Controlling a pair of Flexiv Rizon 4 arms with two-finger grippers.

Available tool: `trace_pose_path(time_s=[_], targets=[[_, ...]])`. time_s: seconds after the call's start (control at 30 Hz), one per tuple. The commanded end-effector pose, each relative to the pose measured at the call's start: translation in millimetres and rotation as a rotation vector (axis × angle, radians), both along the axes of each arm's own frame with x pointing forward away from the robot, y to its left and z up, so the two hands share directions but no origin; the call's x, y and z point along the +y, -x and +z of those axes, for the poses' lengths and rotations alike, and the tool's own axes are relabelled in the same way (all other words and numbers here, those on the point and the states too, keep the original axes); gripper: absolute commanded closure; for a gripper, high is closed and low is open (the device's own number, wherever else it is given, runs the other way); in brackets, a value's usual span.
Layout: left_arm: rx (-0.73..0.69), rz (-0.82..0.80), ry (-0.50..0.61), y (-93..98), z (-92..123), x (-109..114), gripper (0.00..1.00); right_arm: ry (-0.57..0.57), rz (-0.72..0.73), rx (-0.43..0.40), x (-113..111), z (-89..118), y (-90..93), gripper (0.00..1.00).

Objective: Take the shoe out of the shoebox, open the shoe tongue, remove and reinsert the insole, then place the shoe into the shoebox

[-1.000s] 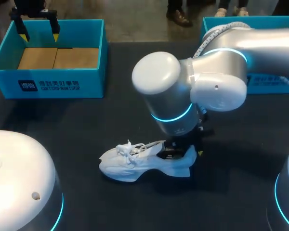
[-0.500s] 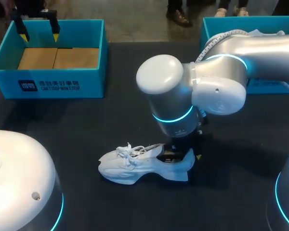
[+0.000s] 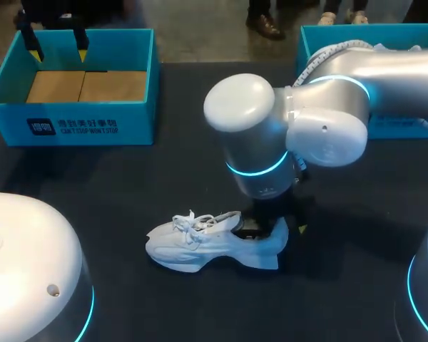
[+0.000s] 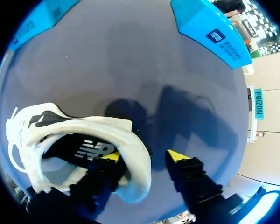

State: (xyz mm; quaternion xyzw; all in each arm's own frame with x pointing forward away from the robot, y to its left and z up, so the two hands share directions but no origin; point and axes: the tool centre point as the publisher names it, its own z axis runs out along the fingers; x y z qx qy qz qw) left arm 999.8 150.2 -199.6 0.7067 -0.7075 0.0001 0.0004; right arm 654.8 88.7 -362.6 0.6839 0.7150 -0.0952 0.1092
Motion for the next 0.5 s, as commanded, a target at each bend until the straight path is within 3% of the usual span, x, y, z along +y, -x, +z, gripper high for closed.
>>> trace_pose_path(time_s=[0.03,0.33,0.5], targets=[[0.0,0.0,0.0,-0.1,-0.2,-0.1,0.0,-0.028,0.005,-0.017,-3.1,24.8,4.4,0.0],[0.0,0.0,0.0,-0.1,-0.2,-0.1,0.0,-0.158,0.1,-0.051,-15.5,67.8,5.9,0.0],[0.0,0.0,0.0,-0.1,-0.2,-0.1,0.0,-0.241,0.239,-0.063,-26.1,84.0,5.7,0.0]])
